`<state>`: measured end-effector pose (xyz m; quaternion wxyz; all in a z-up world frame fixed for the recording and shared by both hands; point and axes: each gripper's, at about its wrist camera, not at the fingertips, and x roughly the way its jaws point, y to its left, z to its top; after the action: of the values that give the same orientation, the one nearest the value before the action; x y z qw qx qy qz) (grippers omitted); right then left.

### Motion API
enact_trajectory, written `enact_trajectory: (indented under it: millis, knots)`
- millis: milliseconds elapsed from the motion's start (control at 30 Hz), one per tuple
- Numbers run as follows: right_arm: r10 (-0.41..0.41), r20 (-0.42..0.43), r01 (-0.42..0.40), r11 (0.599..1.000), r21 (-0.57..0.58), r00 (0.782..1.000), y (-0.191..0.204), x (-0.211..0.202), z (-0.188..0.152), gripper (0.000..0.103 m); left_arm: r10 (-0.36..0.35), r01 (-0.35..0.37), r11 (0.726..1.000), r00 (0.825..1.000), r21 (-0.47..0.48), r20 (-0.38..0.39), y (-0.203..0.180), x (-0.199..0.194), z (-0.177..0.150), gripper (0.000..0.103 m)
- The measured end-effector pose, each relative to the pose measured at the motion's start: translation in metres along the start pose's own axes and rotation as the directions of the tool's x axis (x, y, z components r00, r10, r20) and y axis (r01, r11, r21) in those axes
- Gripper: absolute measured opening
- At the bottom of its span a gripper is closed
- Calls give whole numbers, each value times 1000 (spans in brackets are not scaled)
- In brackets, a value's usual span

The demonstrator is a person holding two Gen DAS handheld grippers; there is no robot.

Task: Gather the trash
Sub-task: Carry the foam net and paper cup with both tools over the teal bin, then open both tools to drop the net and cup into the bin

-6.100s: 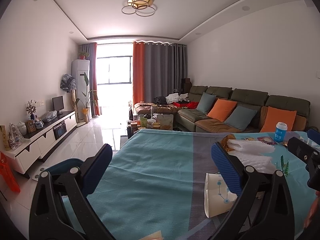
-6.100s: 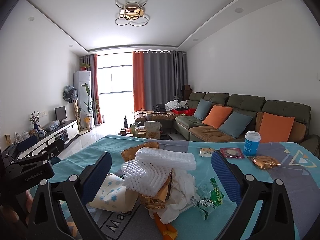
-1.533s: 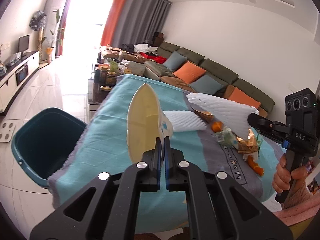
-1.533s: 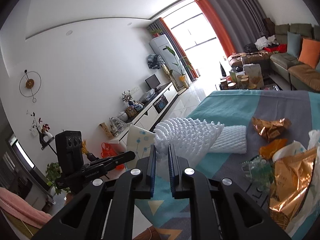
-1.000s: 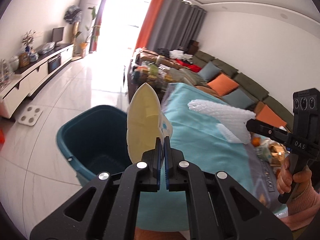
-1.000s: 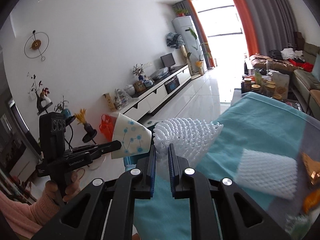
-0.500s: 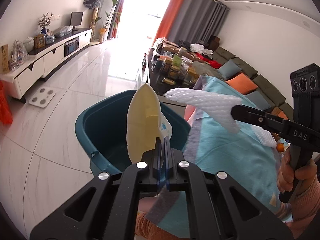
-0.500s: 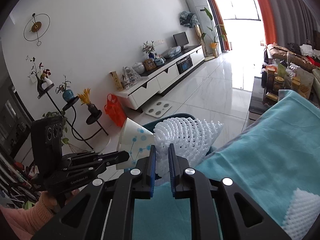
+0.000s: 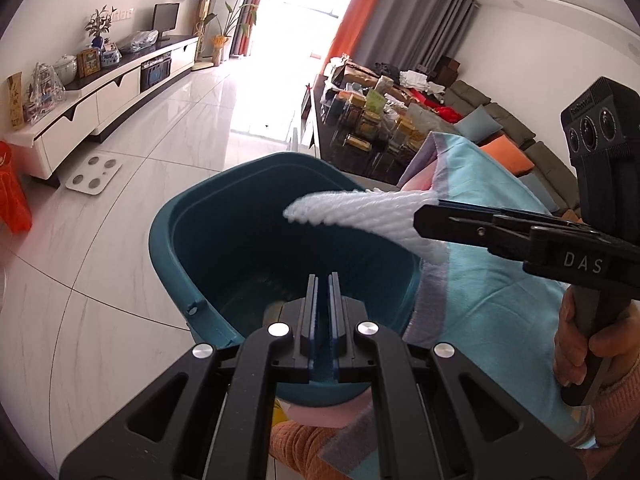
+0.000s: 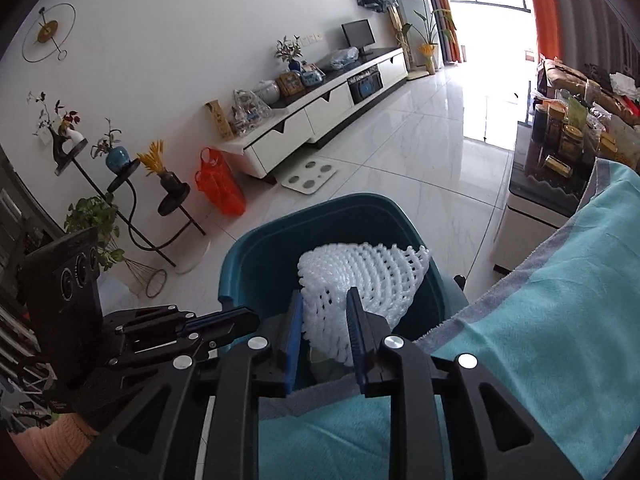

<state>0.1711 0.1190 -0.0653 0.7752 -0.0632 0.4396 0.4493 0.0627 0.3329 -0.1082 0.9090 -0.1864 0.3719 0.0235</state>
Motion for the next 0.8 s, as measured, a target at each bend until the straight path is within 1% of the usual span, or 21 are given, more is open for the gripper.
enact_trajectory:
  millis: [67,100,133,233,300,367,400,600,700,800]
  knots:
    - [-14,-8,14,1000,11,1000,0,5,1,25,5,-5,1000,1000,-3,0,1,2,0,4]
    - [-12,-6,13,1000,15,1000,-1,5,1,28,7,-7,1000,1000,-6,2,1,3,1,4]
    - [-10,-3,10,1000,17,1000,-1,5,0,34,9,-9,1000,1000,-7,3,0,4,1,5]
    - [-13,12,13,1000,21,1000,-4,1,-1,41,16,-16,1000,1000,-6,13,-3,3,-2,10]
    - [-18,25,18,999,27,1000,-5,-3,-2,42,22,-22,1000,1000,-2,17,-5,3,-2,11]
    - [-13,27,12,999,34,1000,-9,-5,-3,49,22,-22,1000,1000,-2,22,-5,0,-3,12]
    - [-13,30,12,999,38,999,-11,-6,-4,51,23,-23,1000,999,-2,24,-6,-2,-5,13]
    - [6,69,-10,998,58,998,-17,-22,-8,51,28,-28,1000,999,-2,44,-8,-14,-10,14]
    - [11,107,-17,998,59,994,-16,-40,-14,51,25,-27,999,997,22,68,-17,-23,-10,21]
    - [6,152,-13,999,48,988,-13,-63,-23,51,7,-12,998,995,55,95,-27,-37,-11,29]
